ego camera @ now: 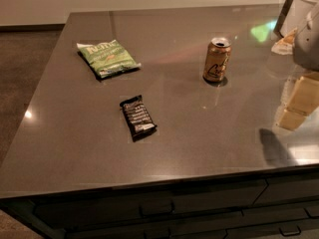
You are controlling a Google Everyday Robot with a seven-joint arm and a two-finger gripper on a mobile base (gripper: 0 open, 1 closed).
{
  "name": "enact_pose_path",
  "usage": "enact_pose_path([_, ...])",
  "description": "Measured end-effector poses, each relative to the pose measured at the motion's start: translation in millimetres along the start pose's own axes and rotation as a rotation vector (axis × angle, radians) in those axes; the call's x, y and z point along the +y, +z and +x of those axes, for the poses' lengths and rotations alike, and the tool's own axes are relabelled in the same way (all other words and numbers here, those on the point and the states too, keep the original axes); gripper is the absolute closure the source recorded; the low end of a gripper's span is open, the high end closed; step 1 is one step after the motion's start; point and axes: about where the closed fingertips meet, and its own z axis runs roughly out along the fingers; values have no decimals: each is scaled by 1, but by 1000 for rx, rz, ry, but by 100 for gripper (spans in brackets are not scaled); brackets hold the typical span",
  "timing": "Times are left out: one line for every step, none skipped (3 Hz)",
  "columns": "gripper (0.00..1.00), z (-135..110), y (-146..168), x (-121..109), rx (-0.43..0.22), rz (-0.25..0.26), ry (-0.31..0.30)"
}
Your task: Pick rxbar chocolate
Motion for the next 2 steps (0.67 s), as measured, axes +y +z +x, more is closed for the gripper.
enact_pose_path([0, 0, 0, 0, 0, 0, 0])
enact_pose_path([0, -18, 4, -6, -15, 1, -5])
